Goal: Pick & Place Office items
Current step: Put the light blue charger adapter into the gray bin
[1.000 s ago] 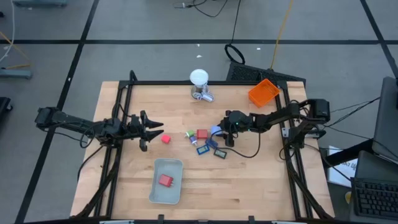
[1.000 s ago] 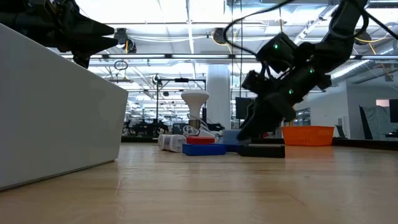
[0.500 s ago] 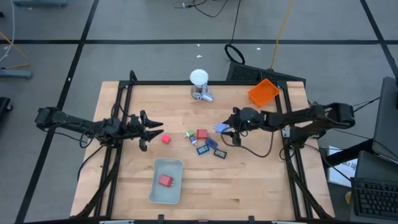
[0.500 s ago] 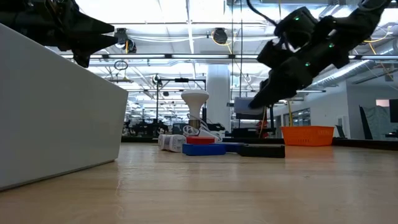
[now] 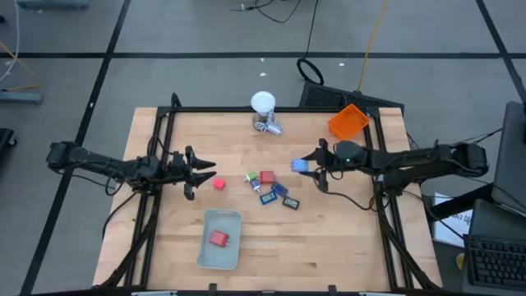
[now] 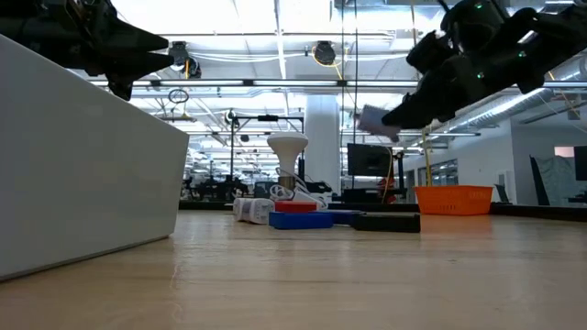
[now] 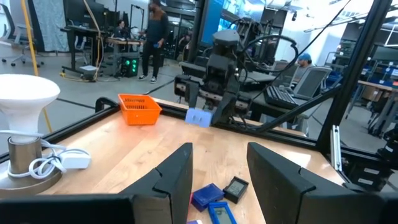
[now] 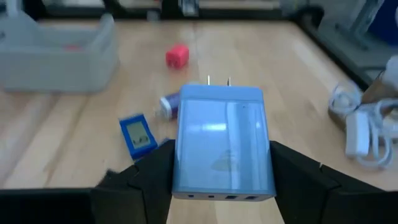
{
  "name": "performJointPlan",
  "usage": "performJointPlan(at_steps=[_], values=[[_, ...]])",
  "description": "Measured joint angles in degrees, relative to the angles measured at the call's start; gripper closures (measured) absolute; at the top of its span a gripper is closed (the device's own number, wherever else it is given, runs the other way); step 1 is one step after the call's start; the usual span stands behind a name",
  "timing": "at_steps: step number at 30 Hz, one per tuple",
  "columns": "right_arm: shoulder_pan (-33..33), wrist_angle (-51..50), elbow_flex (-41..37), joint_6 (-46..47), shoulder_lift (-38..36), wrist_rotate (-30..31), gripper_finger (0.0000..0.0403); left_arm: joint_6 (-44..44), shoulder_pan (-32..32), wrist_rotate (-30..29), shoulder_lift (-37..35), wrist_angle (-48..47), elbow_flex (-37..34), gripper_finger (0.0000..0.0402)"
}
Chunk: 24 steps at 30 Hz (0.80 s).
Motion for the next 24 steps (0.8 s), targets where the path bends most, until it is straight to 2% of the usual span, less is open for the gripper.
performJointPlan(at_steps=[7, 10, 17, 24], values=[[0.08, 12.32, -3.20, 2.21, -1.43, -10.33, 0.0190, -1.93, -0.18, 2.97, 1.94, 1.70, 0.00, 0.0249], [0.26, 15.10, -3.32, 3.87, -1.43, -12.99, 0.0190, -2.29, -0.48, 3.78, 4.33, 4.46, 0.00, 0.0249], [3.12, 16.85, -3.36, 4.39, -1.41, -13.42, 0.0189, -2.35, -1.82, 3.73, 11.96, 13.45, 0.00, 0.0249], [4.92, 19.85, -3.36, 4.17, -1.41, -13.41, 0.0189, -7.18, -2.90, 3.74, 20.73, 20.91, 0.00, 0.0249]])
